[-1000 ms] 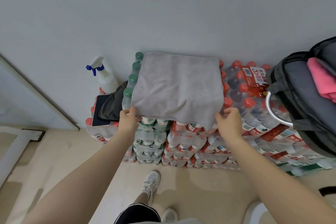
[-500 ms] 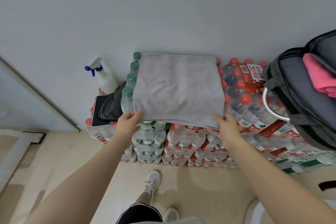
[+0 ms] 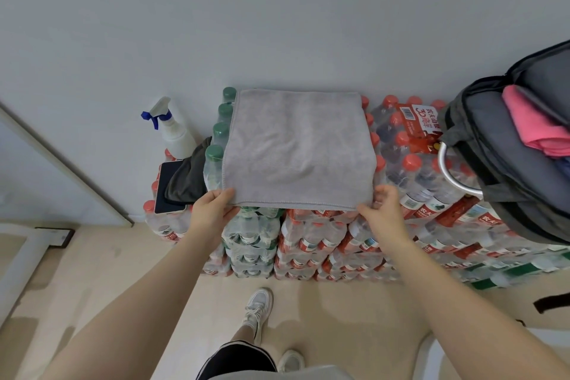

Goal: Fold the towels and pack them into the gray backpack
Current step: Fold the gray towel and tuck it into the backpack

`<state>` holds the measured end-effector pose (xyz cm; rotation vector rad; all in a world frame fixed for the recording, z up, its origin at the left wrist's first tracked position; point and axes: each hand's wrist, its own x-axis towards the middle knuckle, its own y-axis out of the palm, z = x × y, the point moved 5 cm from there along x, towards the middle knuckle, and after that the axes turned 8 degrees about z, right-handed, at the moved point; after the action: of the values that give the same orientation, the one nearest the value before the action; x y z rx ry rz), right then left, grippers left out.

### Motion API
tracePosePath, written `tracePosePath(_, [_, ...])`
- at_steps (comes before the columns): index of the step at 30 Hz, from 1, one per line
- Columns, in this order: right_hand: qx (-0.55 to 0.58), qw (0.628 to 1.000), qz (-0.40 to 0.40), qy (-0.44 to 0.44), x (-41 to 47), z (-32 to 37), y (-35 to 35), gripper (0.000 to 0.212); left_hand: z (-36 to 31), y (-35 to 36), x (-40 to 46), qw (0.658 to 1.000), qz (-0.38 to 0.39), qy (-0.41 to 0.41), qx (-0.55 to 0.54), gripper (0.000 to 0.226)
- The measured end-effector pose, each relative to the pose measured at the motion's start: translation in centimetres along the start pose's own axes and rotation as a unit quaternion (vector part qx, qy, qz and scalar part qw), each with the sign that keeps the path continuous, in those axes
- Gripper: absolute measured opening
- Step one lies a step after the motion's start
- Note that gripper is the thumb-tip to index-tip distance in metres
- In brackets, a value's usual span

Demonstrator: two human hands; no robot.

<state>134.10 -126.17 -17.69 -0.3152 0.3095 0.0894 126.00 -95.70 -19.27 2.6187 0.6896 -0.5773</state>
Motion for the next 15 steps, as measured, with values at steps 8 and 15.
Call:
tracePosePath(8, [-0.389, 0.898, 0.002, -0.204, -1.1, 1.9, 1.3, 0.023, -1.0, 0.7, -1.1, 0.996, 0.037, 0.037, -0.074, 0.027])
tracePosePath(15, [-0.342, 0.928, 0.049, -0.142, -0.4, 1.0, -0.2, 0.003, -2.6, 1.8, -1.7, 0.994, 0.048, 0.067, -0.075, 0.029])
